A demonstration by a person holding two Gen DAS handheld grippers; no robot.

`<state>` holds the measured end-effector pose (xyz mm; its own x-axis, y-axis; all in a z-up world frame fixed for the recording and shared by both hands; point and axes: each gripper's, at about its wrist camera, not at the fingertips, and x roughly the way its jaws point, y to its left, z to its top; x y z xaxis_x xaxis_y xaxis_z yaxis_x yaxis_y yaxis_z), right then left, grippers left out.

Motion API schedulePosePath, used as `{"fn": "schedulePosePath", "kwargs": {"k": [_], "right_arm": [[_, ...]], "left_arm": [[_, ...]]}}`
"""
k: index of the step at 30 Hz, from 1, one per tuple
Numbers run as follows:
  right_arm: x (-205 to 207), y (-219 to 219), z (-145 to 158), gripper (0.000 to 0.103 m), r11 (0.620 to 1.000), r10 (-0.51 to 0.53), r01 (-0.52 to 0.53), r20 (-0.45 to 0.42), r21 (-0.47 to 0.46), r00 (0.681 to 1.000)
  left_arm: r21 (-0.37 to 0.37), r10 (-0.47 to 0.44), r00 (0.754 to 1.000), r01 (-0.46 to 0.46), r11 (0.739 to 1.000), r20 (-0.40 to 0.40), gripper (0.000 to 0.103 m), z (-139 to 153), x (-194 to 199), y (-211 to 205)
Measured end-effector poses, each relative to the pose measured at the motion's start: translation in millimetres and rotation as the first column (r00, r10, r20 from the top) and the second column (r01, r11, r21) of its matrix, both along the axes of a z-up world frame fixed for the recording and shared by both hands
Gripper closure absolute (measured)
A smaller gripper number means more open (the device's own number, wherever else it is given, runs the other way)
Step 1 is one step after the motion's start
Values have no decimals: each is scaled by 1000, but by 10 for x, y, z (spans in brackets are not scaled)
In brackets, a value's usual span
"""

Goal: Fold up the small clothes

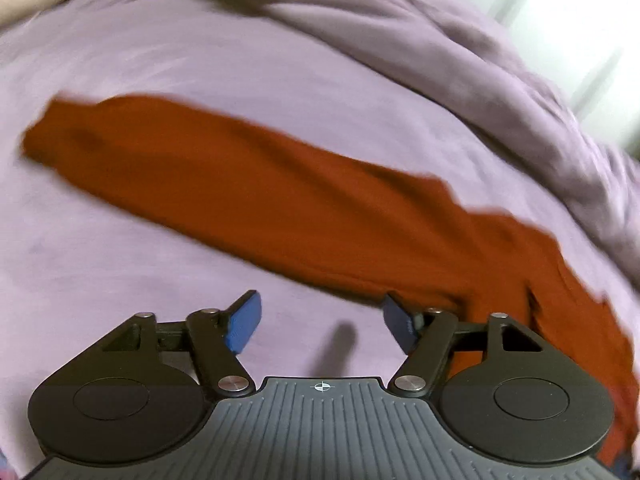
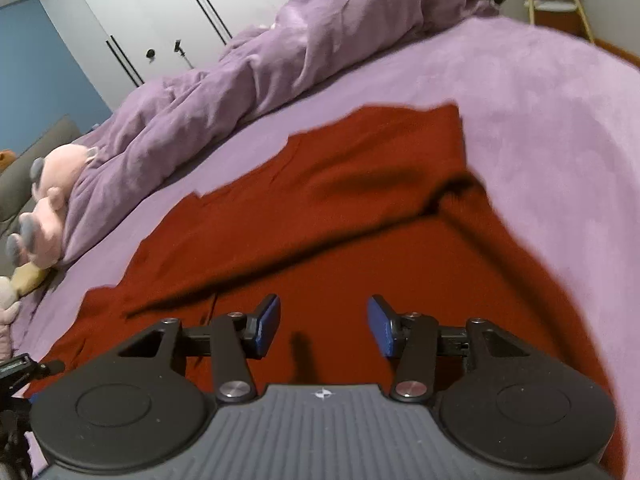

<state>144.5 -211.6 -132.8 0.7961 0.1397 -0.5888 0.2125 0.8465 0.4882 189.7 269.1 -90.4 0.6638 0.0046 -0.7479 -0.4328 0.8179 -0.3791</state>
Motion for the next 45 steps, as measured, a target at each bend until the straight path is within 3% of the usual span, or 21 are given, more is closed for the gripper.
{"fn": "schedulePosePath", "kwargs": {"k": [1, 3, 5, 8, 11, 12, 16, 18, 21, 23, 24, 25, 28, 30, 31, 33, 35, 38, 40, 42, 45], "right_arm": [[-39, 21, -10, 54, 1000, 4, -4, 7, 13, 1000], [-66, 49, -3, 54, 999, 0, 0, 4, 32, 1000], [-54, 60, 4, 54, 998, 4, -4, -2, 55, 1000], [-2, 53, 20, 54, 997, -4, 5, -14, 79, 1000], [14, 65, 24, 54, 995, -10, 11, -15, 99, 1000], [25, 76, 17, 54, 995, -11, 13, -17, 101, 1000], [33, 105, 13, 54, 996, -7, 8, -20, 91, 1000], [29, 109, 15, 54, 996, -8, 10, -22, 93, 1000], [32, 108, 9, 54, 995, -7, 8, -19, 96, 1000], [33, 112, 8, 54, 996, -4, 6, -16, 94, 1000], [35, 104, 3, 54, 996, -3, 4, -14, 92, 1000], [34, 101, 2, 54, 996, -2, 3, -12, 92, 1000], [15, 80, -9, 54, 995, 0, 0, -5, 104, 1000], [6, 54, -18, 54, 993, 5, -4, -3, 118, 1000], [-3, 41, -22, 54, 992, 6, -6, -1, 124, 1000], [-21, 20, -23, 54, 991, 9, -10, 4, 132, 1000], [-39, 14, -19, 54, 991, 8, -9, 9, 137, 1000], [-64, 22, -14, 54, 989, 9, -11, 12, 145, 1000], [-74, 28, -5, 54, 989, 18, -20, 15, 148, 1000], [-86, 35, 4, 54, 988, 30, -32, 19, 149, 999], [-81, 39, 46, 54, 988, 59, -63, 31, 142, 998]], "left_arm": [[-46, 32, 999, -31, 998, 20, 50, -35, -51, 177], [-125, 98, 994, -93, 988, 37, 59, -87, -121, 485], [-198, 180, 981, -163, 967, 73, 59, -146, -183, 750], [-323, 297, 951, -254, 912, 92, 67, -299, -233, 1095], [-446, 404, 910, -324, 834, 96, 83, -461, -248, 1332], [-458, 419, 904, -335, 823, 91, 89, -497, -230, 1383], [-498, 453, 885, -346, 795, 109, 90, -563, -137, 1508], [-557, 479, 871, -347, 754, 106, 90, -647, -164, 1602], [-660, 523, 848, -341, 670, 92, 93, -785, -241, 1692], [-685, 532, 841, -331, 649, 98, 95, -786, -263, 1710], [-664, 521, 847, -331, 670, 104, 95, -736, -239, 1695], [-620, 501, 857, -330, 711, 119, 95, -651, -227, 1668], [-436, 356, 903, -228, 871, 240, 95, -227, -65, 1470], [-287, 226, 924, -136, 948, 309, 95, 127, 70, 1222], [-212, 155, 928, -85, 974, 340, 95, 301, 138, 1053], [-80, -14, 918, 50, 996, 397, 95, 625, 299, 603], [43, -189, 881, 189, 981, 433, 95, 860, 403, 54], [172, -435, 789, 401, 900, 433, 89, 960, 520, -859], [213, -568, 739, 528, 822, 361, 66, 804, 583, -1421], [216, -618, 742, 580, 786, 259, 67, 571, 568, -1782], [151, -612, 763, 593, 791, 209, 65, 254, 416, -1940]]}}
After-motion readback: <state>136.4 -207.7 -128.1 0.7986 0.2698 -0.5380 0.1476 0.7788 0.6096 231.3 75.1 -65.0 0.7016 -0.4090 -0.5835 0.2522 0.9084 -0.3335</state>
